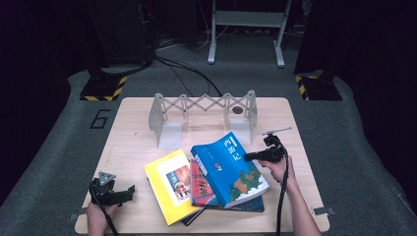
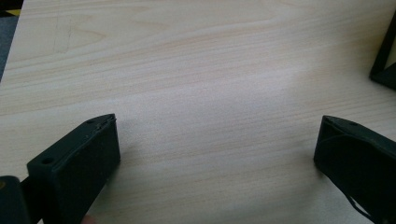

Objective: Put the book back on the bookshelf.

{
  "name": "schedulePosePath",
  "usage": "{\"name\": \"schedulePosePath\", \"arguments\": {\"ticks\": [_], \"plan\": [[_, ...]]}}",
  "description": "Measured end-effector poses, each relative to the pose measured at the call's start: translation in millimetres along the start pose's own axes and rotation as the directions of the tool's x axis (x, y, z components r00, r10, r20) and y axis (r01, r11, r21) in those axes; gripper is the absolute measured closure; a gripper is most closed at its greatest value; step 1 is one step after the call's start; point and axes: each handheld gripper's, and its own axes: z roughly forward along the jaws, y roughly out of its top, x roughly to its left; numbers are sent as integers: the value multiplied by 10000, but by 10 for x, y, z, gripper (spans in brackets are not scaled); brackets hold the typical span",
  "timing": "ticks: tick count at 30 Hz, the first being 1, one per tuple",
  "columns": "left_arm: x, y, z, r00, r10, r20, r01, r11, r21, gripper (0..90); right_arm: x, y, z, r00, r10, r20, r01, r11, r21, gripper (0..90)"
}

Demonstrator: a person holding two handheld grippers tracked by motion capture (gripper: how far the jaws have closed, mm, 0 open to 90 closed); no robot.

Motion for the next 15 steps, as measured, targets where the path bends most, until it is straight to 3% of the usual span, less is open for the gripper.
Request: {"name": "schedulePosePath", "arguments": {"ticks": [8,10,13,15], "plan": [[0,3,-1,10000,-1,15,1,10000,11,3,104,-42,23,9986,-426,327,432,9989,-167,789],[3,6,-3,9999,93,115,-93,10000,32,7,140,-59,38,9981,-506,344,514,9984,-223,789],[8,46,-71,9988,-201,451,207,9997,-135,27,158,-75,41,9978,-558,358,570,9979,-322,788],[-12,120,-158,9981,-132,603,146,9997,-214,22,175,-81,38,9973,-614,408,629,9974,-350,788]]}}
